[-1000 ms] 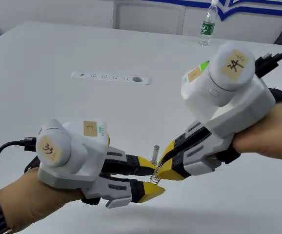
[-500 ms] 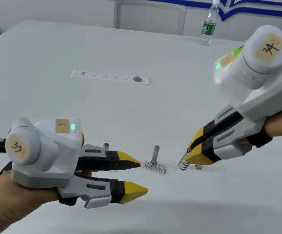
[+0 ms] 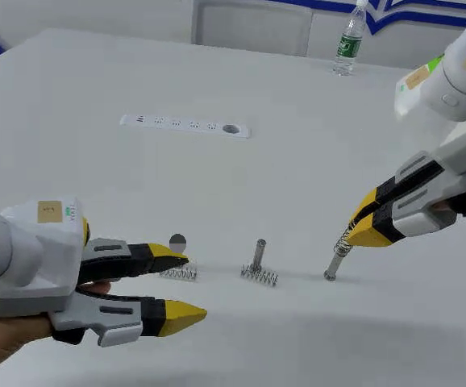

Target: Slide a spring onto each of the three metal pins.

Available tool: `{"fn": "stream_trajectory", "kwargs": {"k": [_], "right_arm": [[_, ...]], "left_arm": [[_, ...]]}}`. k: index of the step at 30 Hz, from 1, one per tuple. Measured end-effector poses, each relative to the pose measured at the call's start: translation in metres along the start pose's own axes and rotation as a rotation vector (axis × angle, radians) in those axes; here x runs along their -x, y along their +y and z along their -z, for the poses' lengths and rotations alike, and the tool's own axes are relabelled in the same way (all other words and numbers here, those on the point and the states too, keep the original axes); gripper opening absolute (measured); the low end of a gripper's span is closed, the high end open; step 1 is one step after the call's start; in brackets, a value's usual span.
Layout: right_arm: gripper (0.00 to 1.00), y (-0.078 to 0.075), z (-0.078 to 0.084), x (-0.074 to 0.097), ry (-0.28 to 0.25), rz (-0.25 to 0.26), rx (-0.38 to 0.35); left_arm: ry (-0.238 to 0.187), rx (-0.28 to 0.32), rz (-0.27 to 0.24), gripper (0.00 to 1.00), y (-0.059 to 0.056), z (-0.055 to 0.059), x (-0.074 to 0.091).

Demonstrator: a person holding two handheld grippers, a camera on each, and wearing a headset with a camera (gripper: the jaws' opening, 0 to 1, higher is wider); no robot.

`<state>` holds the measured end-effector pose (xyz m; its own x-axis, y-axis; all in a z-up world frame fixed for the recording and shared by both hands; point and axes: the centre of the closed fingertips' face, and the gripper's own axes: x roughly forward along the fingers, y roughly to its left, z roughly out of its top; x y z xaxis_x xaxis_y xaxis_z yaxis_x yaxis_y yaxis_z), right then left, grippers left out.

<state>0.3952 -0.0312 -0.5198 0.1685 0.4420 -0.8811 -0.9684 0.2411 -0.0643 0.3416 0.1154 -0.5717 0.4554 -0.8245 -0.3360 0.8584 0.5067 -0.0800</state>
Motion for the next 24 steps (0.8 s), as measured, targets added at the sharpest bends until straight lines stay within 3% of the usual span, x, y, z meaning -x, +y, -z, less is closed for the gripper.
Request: {"fn": "stream_trajectory", "kwargs": {"k": [11, 24], "right_arm": [[0.12, -0.029, 0.015, -0.003, 0.065, 0.035, -0.011], [0.12, -0.045, 0.025, -0.031, 0.104, 0.033, -0.036]], "left_arm": [[-0.008, 0.045, -0.079, 0.53, 0.016, 0.012, 0.02], [-0.012, 0.066, -0.108, 0.6, 0.02, 0.015, 0.026]]}}
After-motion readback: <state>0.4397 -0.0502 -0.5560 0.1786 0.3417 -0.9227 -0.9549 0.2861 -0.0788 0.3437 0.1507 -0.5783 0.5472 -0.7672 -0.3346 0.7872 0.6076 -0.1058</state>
